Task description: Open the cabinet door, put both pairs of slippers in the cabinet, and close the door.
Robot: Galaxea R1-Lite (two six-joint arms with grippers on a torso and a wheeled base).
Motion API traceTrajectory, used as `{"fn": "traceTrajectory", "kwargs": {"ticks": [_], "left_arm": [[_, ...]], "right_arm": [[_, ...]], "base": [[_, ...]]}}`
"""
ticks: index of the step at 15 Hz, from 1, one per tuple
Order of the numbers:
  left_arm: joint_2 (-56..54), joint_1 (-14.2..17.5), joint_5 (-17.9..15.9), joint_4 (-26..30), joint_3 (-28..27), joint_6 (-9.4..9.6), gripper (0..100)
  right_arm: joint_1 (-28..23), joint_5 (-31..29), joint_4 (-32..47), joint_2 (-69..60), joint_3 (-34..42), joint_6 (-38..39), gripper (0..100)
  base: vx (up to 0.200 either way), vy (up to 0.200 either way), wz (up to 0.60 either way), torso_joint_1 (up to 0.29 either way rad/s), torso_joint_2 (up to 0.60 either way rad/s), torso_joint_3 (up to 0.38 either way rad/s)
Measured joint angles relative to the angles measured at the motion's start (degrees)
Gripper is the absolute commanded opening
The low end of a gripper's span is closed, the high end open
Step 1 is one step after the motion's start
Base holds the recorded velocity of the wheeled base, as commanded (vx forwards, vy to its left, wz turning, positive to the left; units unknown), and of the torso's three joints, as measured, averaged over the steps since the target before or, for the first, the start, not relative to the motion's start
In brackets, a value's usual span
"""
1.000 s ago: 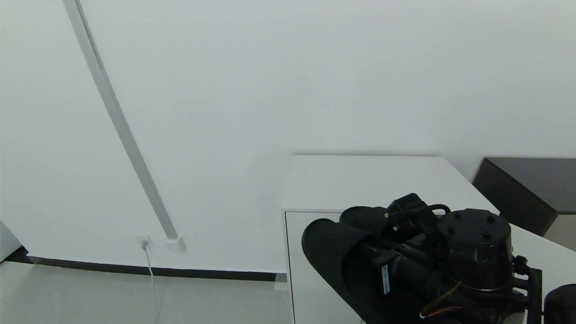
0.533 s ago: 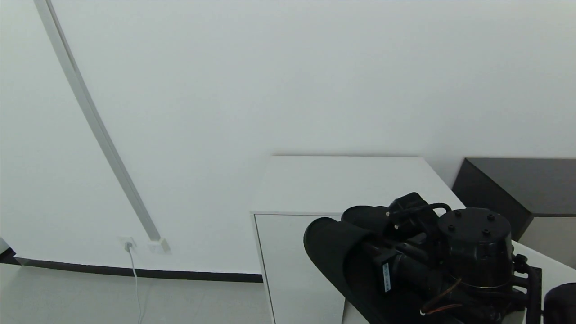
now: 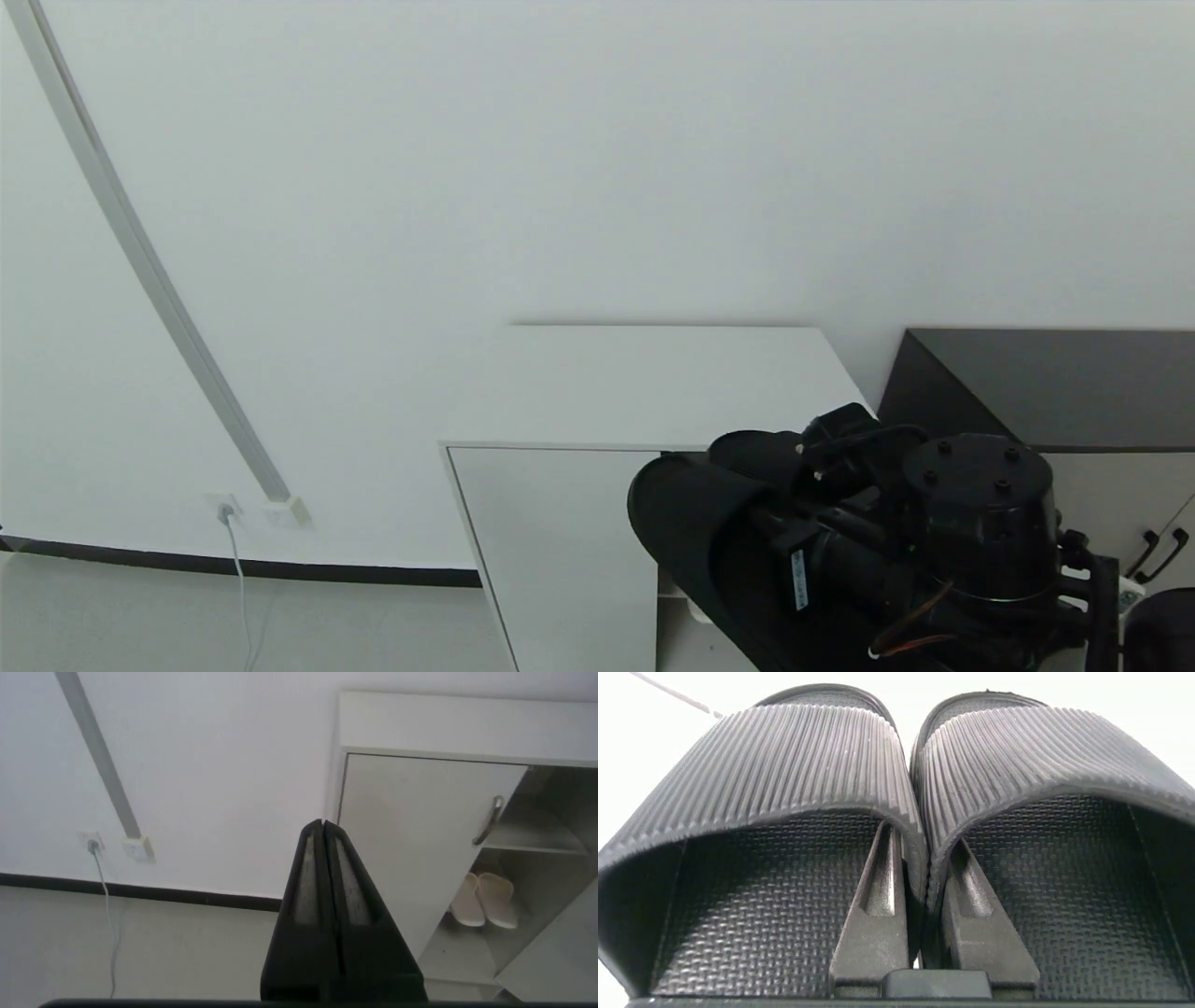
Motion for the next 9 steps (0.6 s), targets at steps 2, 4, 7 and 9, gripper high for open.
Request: {"fn": "traceTrajectory", "kwargs": {"ticks": [2,4,7,9], "left_arm": [[0.0,0.0,0.0,0.0,0.0,-0.02,0],[0.0,0.0,0.0,0.0,0.0,0.00,0],[0.0,0.0,0.0,0.0,0.0,0.00,0],[0.0,0.0,0.0,0.0,0.0,0.00,0]], "right_arm": [[0.0,0.0,0.0,0.1,0.0,0.0,0],[0.2,-0.1,-0.1,0.4,0.0,0.0,0],[0.7,-0.1,-0.2,0.7,0.4,0.0,0],[0.9,0.0,-1.1,0.8,0.5,0.0,0]], "base": [[0.000,0.000,0.00,0.000,0.00,0.000],[0.000,0.000,-0.30,0.001,0.00,0.001],[0.000,0.000,-0.20,0.001,0.00,0.001],[0.000,0.000,0.00,0.000,0.00,0.000]]}}
